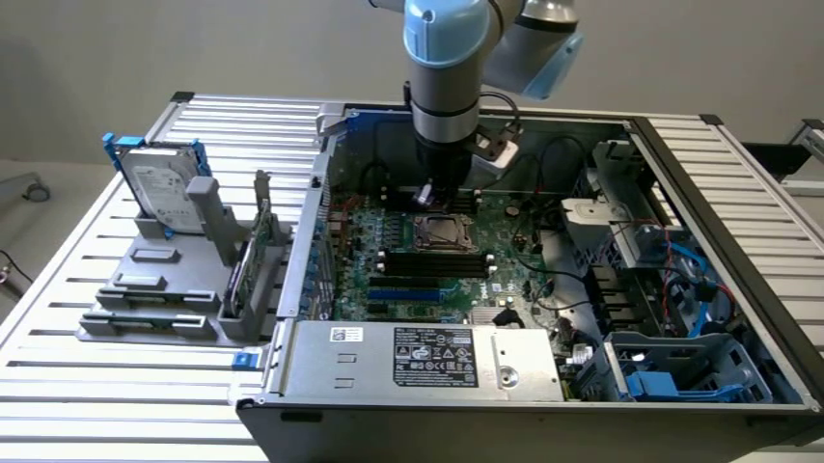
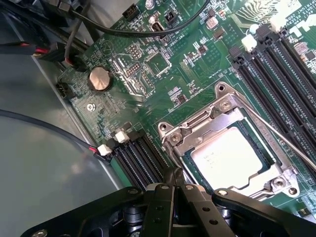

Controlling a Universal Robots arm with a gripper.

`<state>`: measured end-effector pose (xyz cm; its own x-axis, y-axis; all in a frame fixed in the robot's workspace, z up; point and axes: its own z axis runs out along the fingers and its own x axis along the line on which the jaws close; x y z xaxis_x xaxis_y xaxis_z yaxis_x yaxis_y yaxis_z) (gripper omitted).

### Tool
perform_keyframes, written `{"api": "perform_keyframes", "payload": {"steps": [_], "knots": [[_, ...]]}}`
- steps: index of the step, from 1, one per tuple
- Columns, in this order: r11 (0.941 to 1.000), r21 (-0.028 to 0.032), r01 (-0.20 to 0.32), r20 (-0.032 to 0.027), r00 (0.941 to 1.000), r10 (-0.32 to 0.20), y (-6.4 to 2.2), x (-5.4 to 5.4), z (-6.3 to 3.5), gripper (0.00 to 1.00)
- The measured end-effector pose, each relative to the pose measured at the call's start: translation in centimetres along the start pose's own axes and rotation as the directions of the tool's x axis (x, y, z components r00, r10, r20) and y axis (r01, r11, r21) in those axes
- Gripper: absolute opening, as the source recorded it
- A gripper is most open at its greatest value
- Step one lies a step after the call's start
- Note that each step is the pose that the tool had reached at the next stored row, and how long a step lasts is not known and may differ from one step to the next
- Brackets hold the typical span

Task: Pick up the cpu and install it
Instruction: 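Install the first cpu locking lever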

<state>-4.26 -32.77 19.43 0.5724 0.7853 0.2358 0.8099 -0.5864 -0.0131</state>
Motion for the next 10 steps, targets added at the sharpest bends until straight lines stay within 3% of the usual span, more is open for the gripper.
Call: {"api": "perform_keyframes", "payload": {"steps": [10], "knots": [[1.0000,0.0038,0.009,0.0009,1.0000,-0.009,0.28,0.04,0.04,0.11]]}}
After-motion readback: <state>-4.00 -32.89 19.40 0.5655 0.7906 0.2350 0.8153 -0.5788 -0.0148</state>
